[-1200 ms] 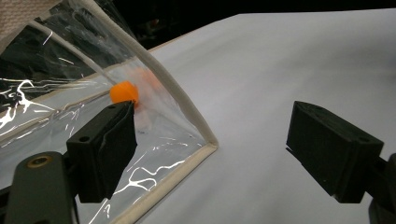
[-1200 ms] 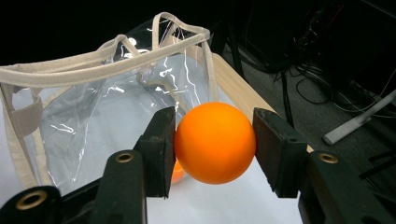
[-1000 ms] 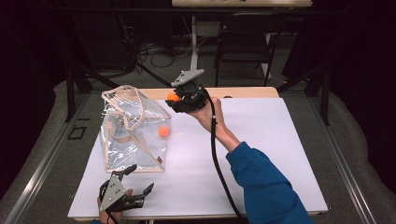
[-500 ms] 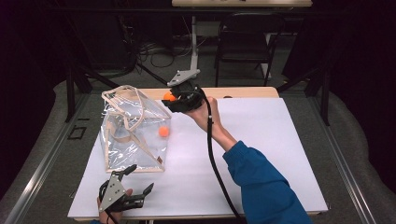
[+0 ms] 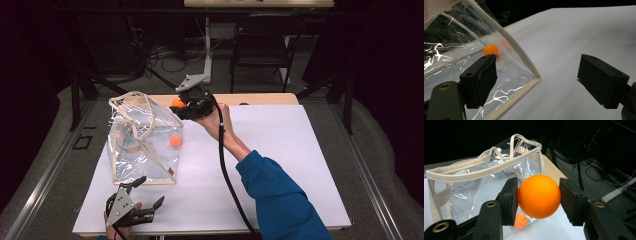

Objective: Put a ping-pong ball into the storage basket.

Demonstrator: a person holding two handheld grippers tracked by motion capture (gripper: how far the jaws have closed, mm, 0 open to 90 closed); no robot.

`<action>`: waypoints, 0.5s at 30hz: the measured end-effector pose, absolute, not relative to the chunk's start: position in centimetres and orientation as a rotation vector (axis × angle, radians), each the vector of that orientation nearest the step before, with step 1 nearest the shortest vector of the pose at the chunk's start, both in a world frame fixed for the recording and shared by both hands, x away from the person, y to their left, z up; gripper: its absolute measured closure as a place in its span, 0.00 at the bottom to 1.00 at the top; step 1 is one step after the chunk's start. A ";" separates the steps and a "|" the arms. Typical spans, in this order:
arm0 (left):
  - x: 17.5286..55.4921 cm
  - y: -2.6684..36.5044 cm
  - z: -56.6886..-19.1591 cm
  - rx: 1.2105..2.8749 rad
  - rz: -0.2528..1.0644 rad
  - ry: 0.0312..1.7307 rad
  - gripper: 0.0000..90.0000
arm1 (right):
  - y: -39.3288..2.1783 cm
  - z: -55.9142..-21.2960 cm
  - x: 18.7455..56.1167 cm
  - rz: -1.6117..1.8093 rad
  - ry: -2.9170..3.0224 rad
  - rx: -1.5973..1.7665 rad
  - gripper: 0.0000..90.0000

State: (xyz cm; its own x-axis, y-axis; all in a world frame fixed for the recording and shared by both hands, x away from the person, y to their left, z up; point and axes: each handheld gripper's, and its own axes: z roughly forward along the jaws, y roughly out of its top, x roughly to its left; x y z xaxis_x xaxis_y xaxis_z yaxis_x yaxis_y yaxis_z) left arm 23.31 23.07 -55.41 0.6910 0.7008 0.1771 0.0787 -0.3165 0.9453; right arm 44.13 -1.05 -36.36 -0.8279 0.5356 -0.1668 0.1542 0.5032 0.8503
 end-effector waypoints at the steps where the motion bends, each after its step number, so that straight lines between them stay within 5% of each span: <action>1: 23.3 23.1 -55.4 1.805 0.707 0.619 0.18 | -1.0 -36.4 44.1 1.265 2.340 0.570 0.56; 15: 23.3 23.1 -55.4 1.801 0.708 0.622 0.18 | -0.2 -36.3 44.3 1.284 2.327 0.561 0.57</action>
State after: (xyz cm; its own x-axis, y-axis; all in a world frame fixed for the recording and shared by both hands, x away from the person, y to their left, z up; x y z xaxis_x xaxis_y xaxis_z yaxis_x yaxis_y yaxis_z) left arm 23.27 23.08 -55.40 0.6893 0.7036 0.1725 0.0798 -0.3105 0.9472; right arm 44.26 -0.17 -36.33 -0.8293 0.5333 -0.1668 0.1430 0.4911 0.8593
